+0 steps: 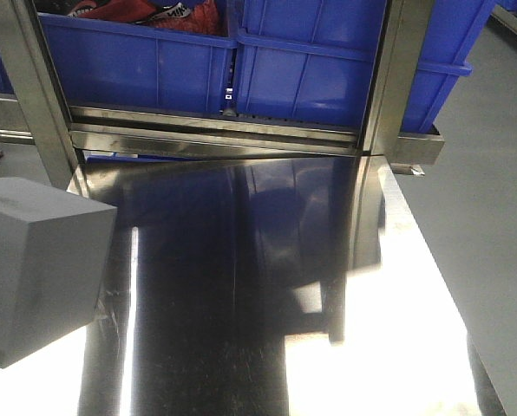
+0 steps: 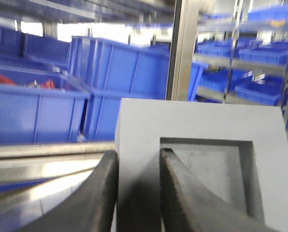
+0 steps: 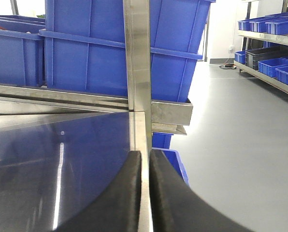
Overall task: Sort gray base to blue bin
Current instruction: 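Hold the gray block raised in the left gripper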
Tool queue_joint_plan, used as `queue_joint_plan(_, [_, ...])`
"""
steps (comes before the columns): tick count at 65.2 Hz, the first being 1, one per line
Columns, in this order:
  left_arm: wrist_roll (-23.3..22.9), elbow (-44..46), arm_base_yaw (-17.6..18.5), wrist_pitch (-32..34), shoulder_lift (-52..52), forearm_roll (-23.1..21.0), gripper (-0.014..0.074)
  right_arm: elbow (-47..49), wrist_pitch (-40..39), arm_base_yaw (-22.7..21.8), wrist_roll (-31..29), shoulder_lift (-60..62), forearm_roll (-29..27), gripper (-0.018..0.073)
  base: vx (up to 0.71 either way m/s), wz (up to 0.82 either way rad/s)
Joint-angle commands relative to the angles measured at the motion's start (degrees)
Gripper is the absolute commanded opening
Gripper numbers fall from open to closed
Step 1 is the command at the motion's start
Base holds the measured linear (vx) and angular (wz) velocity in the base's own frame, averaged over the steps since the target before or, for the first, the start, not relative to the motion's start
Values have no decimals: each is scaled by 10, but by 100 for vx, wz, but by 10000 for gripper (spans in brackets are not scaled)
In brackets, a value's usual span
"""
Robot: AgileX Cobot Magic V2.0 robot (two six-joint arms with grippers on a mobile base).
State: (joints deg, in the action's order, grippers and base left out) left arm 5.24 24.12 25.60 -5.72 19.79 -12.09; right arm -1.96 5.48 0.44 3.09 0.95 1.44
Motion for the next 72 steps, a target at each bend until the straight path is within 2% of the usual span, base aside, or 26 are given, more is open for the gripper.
queue_joint_plan(1, [-4,14,4,64,-8,-9,-5,2,-46,-2,-4,5,4,-4,0,0])
queue_joint_plan(72, [-4,14,4,50,-7,-9,-5,2,-46,-2,-4,5,4,-4,0,0])
